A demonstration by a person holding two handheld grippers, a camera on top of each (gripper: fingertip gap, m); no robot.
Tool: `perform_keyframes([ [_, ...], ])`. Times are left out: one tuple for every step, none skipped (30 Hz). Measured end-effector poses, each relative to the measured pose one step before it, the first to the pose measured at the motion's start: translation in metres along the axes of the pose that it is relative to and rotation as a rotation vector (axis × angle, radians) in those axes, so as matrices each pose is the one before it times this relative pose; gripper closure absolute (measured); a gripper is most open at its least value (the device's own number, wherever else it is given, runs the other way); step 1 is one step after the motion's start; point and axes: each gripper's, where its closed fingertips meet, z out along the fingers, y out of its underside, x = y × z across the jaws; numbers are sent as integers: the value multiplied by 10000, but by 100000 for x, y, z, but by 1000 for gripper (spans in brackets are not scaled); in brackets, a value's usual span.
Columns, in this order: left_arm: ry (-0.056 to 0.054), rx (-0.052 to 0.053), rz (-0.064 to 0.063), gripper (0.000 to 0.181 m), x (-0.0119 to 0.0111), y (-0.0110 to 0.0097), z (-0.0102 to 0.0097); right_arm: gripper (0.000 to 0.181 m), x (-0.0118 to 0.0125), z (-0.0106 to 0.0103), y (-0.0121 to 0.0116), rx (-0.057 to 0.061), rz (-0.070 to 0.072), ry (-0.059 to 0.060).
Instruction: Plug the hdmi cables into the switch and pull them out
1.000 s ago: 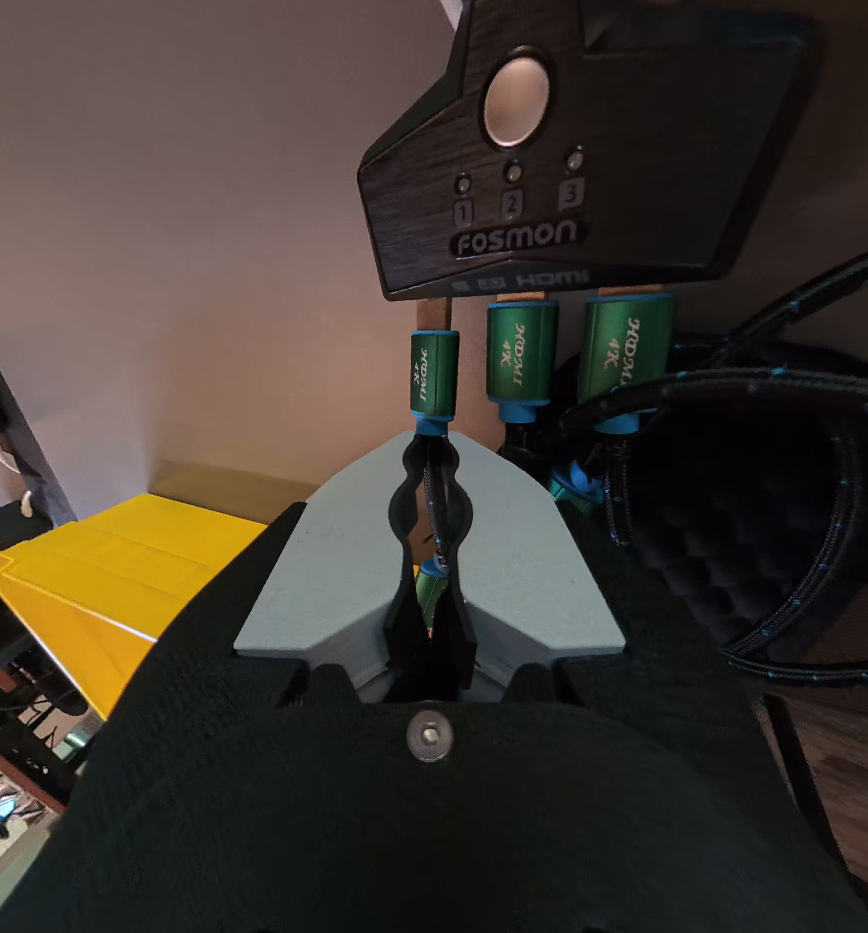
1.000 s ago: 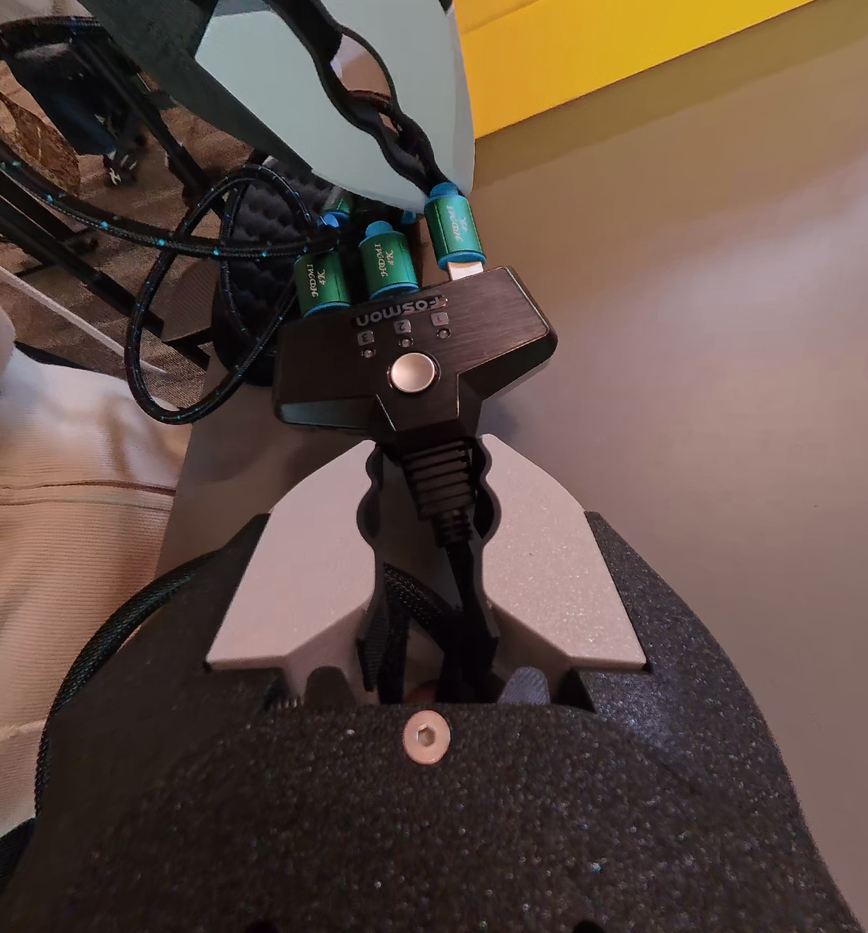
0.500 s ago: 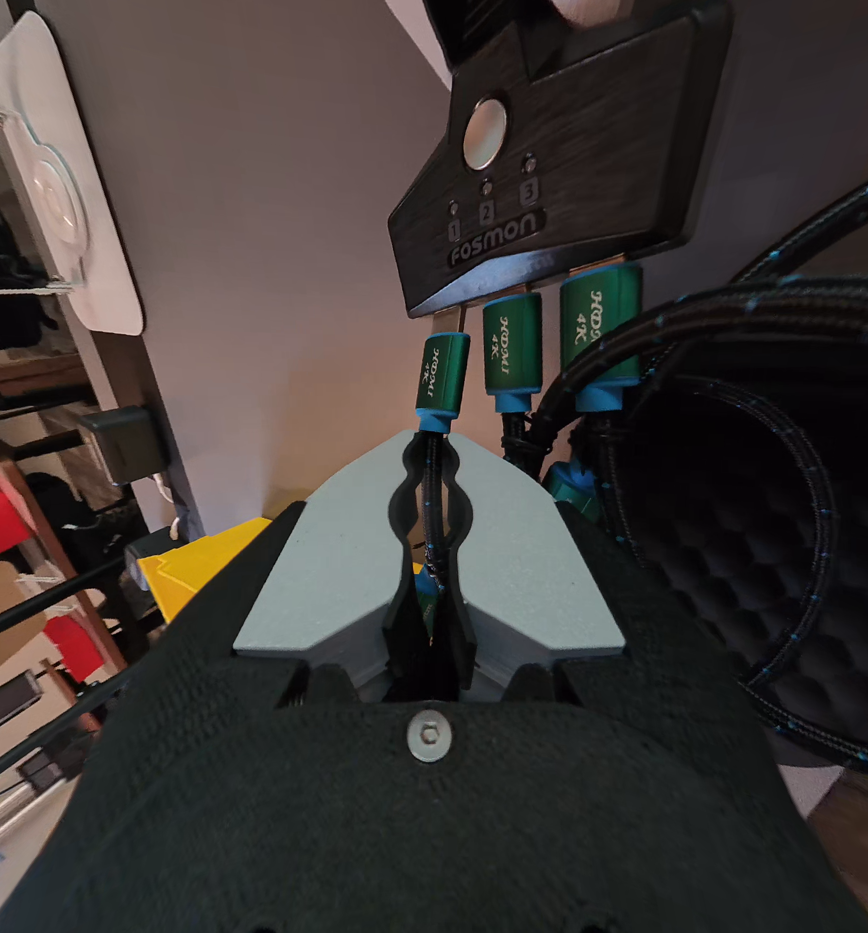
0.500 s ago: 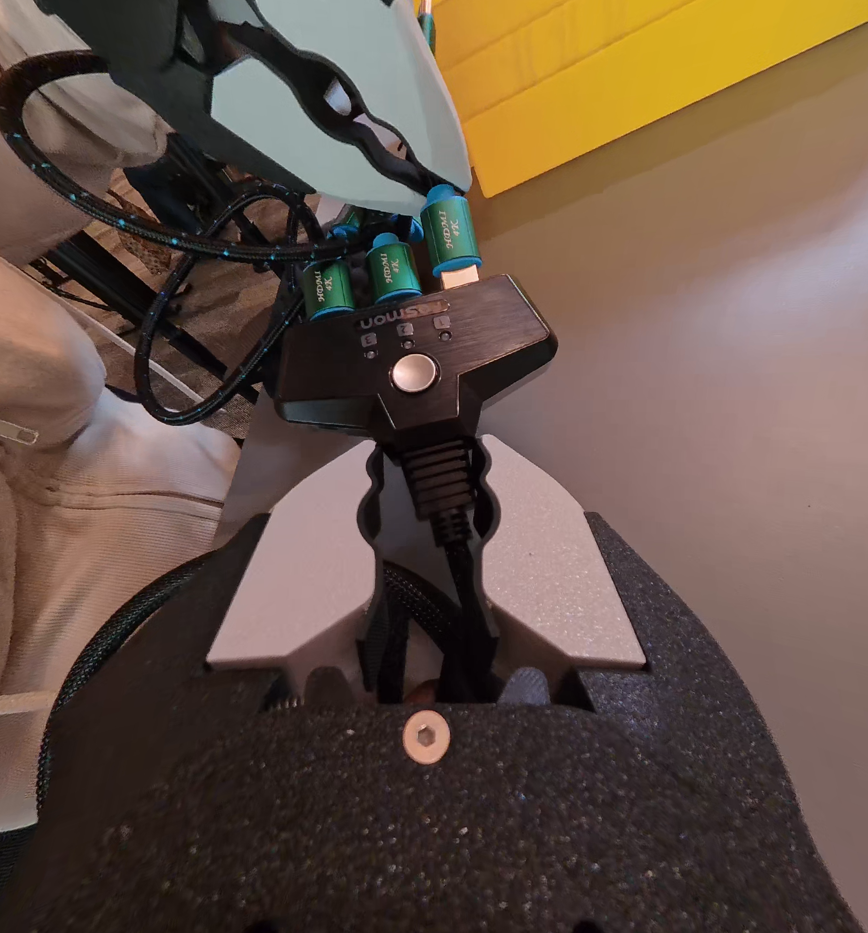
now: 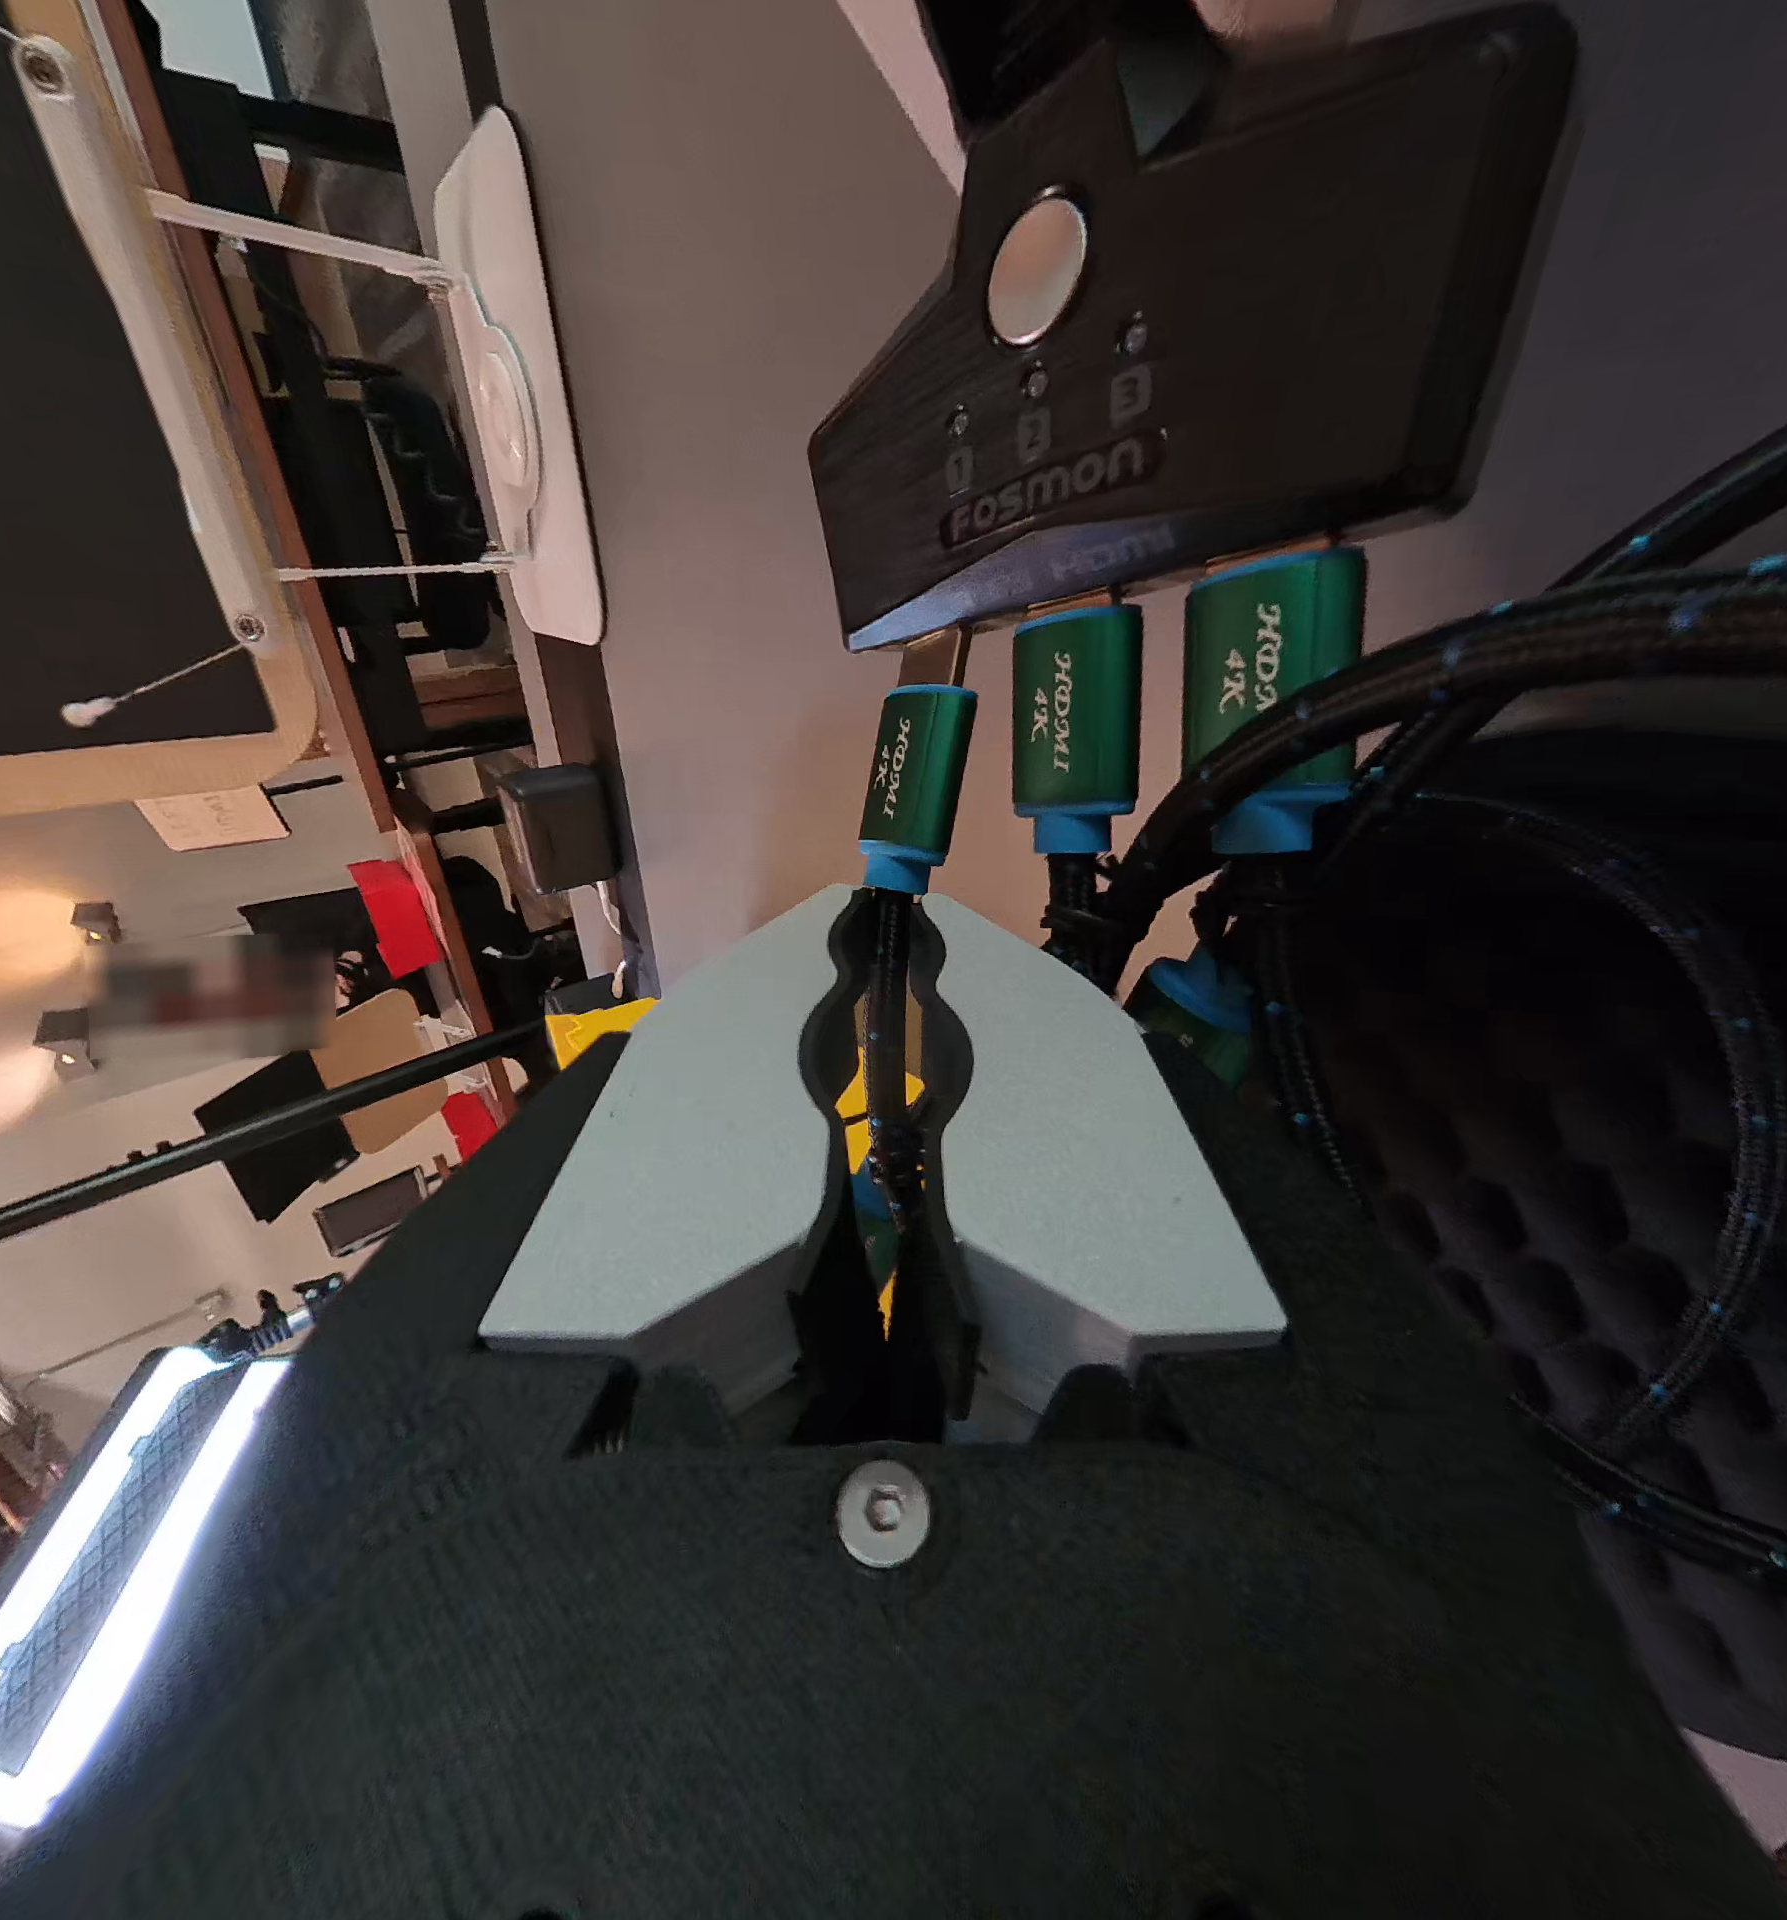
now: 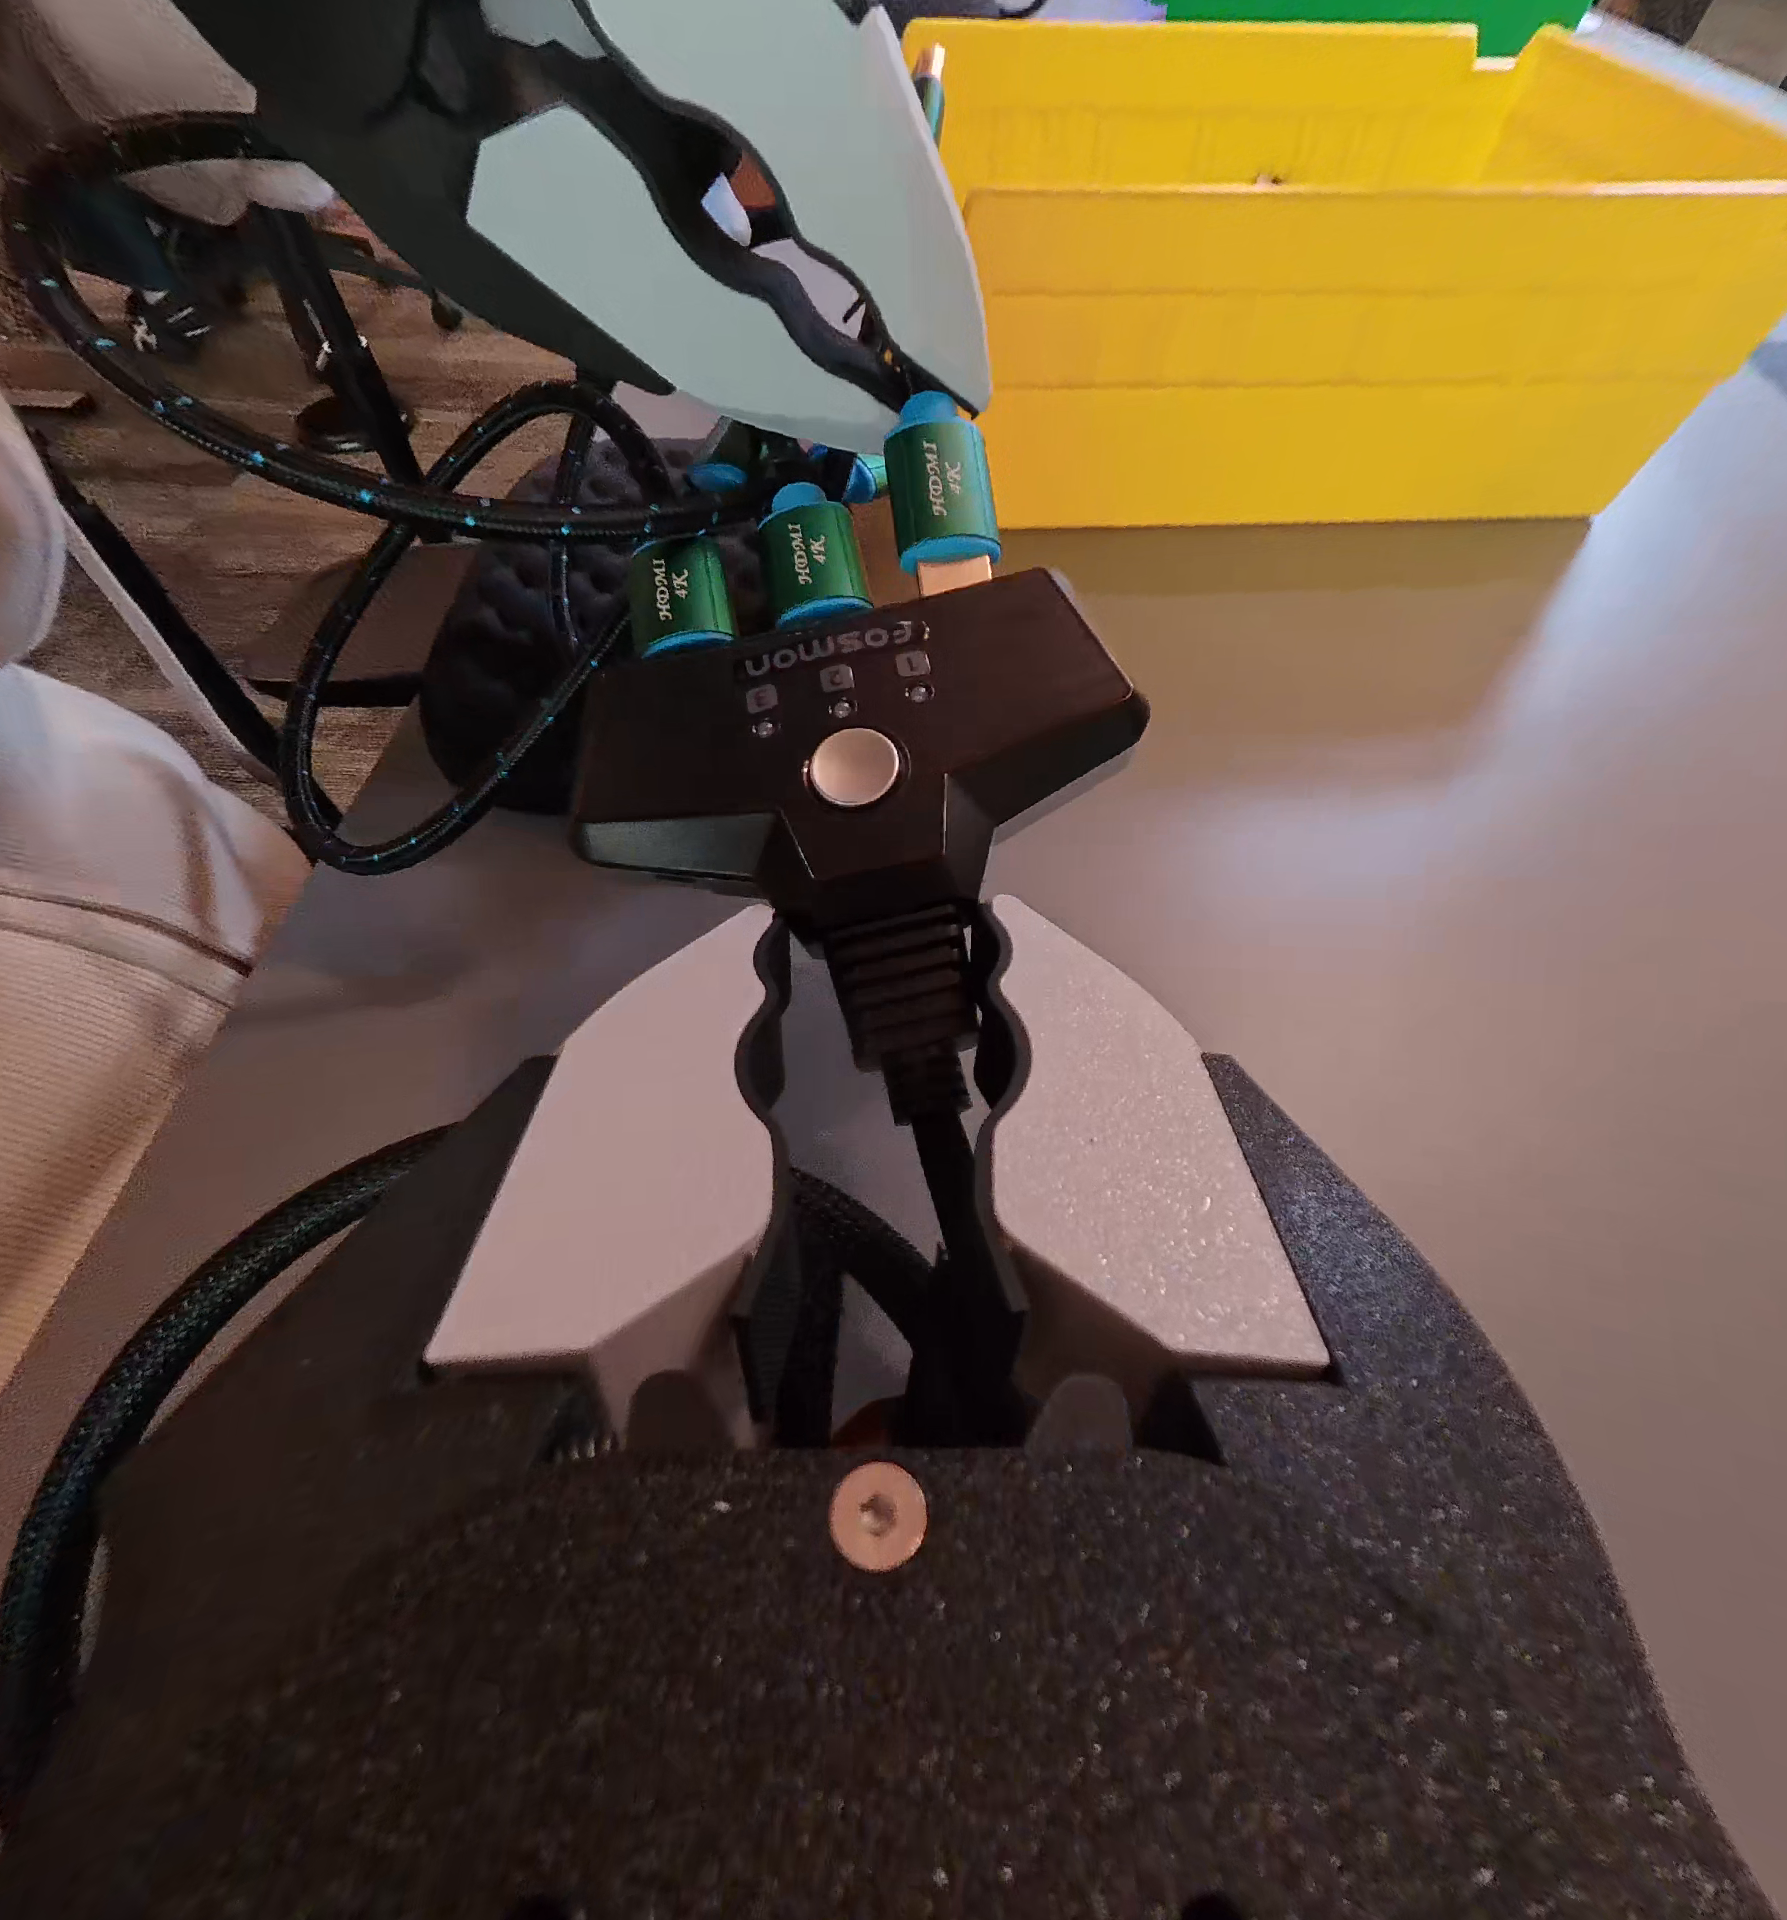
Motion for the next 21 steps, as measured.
perform_keyframes([
  [-62, 31, 90, 175, -144, -40, -126, 148, 54, -81, -155, 107, -167, 73],
  [-101, 48, 102, 174, -189, -57, -86, 148, 62, -70, -121, 96, -148, 86],
  [-151, 90, 105, 174, -222, -74, -54, 148, 80, -100, -145, 108, -136, 92],
  [-176, 129, 101, 175, -234, -110, -73, 148, 97, -143, -175, 131, -144, 70],
  [-176, 127, 92, 175, -225, -114, -100, 148, 79, -182, -219, 164, -137, 40],
  [-187, 111, 127, 175, -216, -112, -136, 148, 31, -128, -158, 134, -62, -25],
  [-247, 114, 210, 174, -237, -133, -140, 148, -2, -79, -79, 80, 9, -71],
  [-303, 104, 264, 174, -234, -121, -118, 148, -5, -94, -98, 86, -33, -55],
  [-280, 61, 236, 174, -173, -79, -89, 148, 8, -84, -91, 59, -66, -17],
  [-210, 26, 159, 174, -75, -31, -36, 148, -10, -33, -44, 20, -40, -23],
  [-126, 18, 105, 174, 37, 14, 4, 148, -43, 1, 17, -10, -22, -21],
  [-67, 16, 61, 174, 73, 28, 13, 148, -36, 17, 18, -9, 15, -37],
  [-18, 14, -10, 174, 92, 44, 23, 148, -22, 34, 31, -26, 20, -29],
  [48, -6, -91, 174, 107, 66, 46, 148, -15, 16, -6, -3, -16, 6],
  [120, -56, -138, 174, 136, 103, 67, 148, -53, 19, -44, 0, -14, -12],
  [97, -60, -116, 174, 59, 86, 54, 148, -88, 22, -60, 17, 11, -38],
  [-11, -5, -58, 174, -68, -3, 48, 148, 8, -31, -38, 27, 25, 4],
  [-94, 19, -51, 174, -139, -47, 48, 148, 53, -99, -90, 60, -31, 47],
  [-151, 17, -61, 174, -157, -29, 41, 148, 13, -123, -121, 59, -76, 30],
  [-259, 31, -36, 174, -221, -37, 40, 148, 32, -148, -164, 81, -69, 16],
  [-374, 23, 43, 174, -279, -18, 40, 149, 23, -177, -190, 124, -57, -7],
])
